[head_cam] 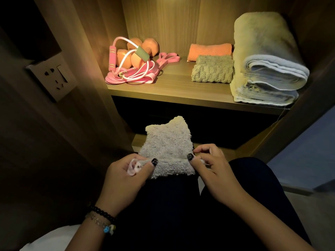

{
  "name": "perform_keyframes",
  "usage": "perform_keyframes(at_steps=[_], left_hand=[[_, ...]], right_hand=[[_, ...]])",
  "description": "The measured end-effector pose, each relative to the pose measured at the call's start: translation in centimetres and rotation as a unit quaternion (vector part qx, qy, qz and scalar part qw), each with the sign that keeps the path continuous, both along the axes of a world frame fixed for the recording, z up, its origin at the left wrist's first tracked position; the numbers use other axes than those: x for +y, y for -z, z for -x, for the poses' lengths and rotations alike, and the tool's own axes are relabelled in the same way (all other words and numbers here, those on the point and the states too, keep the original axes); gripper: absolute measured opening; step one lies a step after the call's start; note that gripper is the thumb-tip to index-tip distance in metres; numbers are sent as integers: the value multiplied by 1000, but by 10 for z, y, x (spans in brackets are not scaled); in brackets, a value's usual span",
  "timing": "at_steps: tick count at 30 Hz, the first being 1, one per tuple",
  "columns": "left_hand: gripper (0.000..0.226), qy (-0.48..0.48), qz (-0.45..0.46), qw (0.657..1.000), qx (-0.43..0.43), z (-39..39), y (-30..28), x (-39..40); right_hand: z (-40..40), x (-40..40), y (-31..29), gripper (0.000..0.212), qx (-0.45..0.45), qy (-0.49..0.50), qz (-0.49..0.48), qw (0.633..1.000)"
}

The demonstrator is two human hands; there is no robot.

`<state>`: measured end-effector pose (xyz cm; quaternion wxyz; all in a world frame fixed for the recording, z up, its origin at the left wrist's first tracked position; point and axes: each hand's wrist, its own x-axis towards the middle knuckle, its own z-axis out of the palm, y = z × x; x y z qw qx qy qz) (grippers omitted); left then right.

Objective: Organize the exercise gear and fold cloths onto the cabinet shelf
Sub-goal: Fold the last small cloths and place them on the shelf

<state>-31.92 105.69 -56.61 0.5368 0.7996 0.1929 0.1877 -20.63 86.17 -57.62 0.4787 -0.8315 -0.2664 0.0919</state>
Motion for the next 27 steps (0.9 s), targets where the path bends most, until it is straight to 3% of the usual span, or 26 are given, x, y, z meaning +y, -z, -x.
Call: perform_keyframes(at_steps=[2, 6, 9, 11, 13, 15, 20, 23, 27], left_hand=[[17, -19, 23, 999, 15, -1, 3, 1], [33, -60, 13, 997, 39, -6, 4, 2], [14, -61, -150, 987, -12, -12, -3, 3], [23, 3, -286, 957, -49, -13, -9, 3], [35, 60, -342, 937, -44, -11, -11, 3], [35, 69, -343, 936, -38, -7, -10, 3], [39, 80, -244, 965, -56, 8, -4, 2], [45, 94, -249, 962, -58, 13, 0, -1], [34, 42, -273, 958, -84, 9, 4, 2]], right_hand=[[0, 5, 2, 36, -8, 19, 10, 1000], [2, 15, 4, 21, -86, 66, 29, 994], [4, 15, 1, 3, -253, 48, 4, 966], [2, 11, 7, 6, -380, -25, 6, 925], [0, 6, 10, 13, -437, -79, 17, 896], [-4, 0, 11, 21, -444, -112, 34, 888], [-13, -6, 6, 37, -406, -180, 63, 894], [-21, 0, -4, 30, -350, -174, 37, 920], [-31, 8, -16, 25, -222, -147, 1, 964]])
